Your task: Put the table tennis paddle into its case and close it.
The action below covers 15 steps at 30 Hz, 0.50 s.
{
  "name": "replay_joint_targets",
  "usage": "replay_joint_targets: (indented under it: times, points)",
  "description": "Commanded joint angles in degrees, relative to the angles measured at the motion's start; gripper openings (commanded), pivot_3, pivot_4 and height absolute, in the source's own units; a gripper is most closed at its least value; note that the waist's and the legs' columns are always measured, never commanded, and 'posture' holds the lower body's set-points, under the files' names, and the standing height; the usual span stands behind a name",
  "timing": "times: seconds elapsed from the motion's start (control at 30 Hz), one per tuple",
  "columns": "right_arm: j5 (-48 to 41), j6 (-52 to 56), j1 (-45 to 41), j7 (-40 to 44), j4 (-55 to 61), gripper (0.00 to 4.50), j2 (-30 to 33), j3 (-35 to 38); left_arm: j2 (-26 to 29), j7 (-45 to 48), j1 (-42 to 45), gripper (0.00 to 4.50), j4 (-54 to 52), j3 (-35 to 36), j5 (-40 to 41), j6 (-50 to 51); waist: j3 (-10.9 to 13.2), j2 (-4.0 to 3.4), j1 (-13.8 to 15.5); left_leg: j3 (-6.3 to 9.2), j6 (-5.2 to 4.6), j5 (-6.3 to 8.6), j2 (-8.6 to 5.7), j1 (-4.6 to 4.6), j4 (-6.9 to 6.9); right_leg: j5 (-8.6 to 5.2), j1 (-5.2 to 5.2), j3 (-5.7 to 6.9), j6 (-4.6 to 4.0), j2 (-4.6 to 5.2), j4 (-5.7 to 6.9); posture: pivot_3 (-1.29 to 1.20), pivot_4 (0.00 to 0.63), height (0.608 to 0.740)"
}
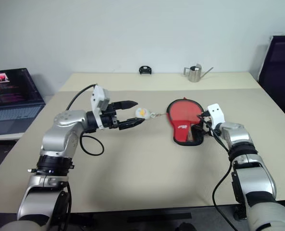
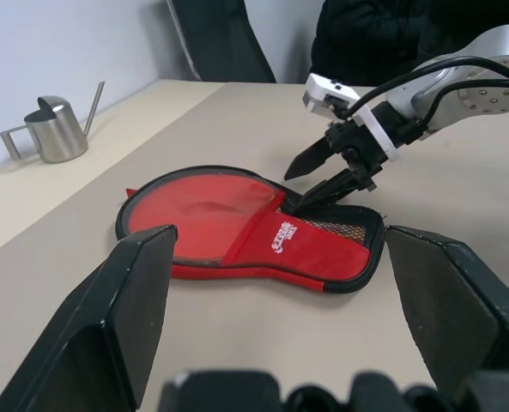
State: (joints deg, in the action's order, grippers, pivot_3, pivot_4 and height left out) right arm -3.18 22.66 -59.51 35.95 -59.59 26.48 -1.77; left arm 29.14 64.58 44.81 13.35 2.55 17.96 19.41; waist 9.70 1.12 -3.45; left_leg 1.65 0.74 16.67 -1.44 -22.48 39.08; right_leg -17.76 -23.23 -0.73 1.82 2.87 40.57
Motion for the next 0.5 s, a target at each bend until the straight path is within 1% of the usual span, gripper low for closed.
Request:
replay_joint_targets:
  times: [0.03,0.1,0.13,0.33,0.5]
  points:
    - [1.7,0.5,-0.6,1.0,-3.6,4.47,-0.8,-0.7,1.1,0.1,0.7,4.21,-2.3,0.4,1.2,-0.8,0.0,0.03,0.0,-0.05,0.0,0.0,0.0,0.04,0.0,0.0,0.0,-0.05,0.0,0.0,0.04,0.0,0.15,0.74]
    - [1.7,1.0,-0.9,1.9,-4.7,4.06,-1.3,-0.7,1.2,0.1,0.4,4.21,-2.5,0.4,1.2,-0.8,-0.1,0.11,0.0,-0.11,0.0,0.0,0.0,0.11,0.0,0.0,0.02,-0.11,0.0,0.0,0.11,0.0,0.15,0.74]
    - [1.6,1.5,-0.9,2.4,-5.0,3.95,-1.7,-0.7,1.4,0.1,0.3,4.21,-2.7,0.4,1.2,-0.8,-0.1,0.13,0.0,-0.12,0.0,0.0,0.01,0.13,0.0,0.0,0.02,-0.12,0.0,0.0,0.13,0.0,0.15,0.74]
    - [1.3,3.4,-0.7,3.4,-5.6,1.94,-3.0,-0.2,1.8,0.0,-0.4,4.21,-3.1,0.4,1.4,-0.7,-0.2,0.36,0.0,-0.17,-0.01,0.0,0.03,0.25,0.0,0.0,0.05,-0.17,0.0,-0.01,0.23,0.0,0.15,0.74]
    - [0.9,4.6,-0.5,2.6,-5.6,0.4,-3.7,0.7,2.0,-0.1,-0.8,4.21,-3.3,0.5,1.3,-0.7,-0.3,0.44,0.0,-0.18,-0.02,0.01,0.03,0.38,-0.01,0.0,0.11,-0.2,0.0,-0.01,0.26,0.0,0.15,0.74]
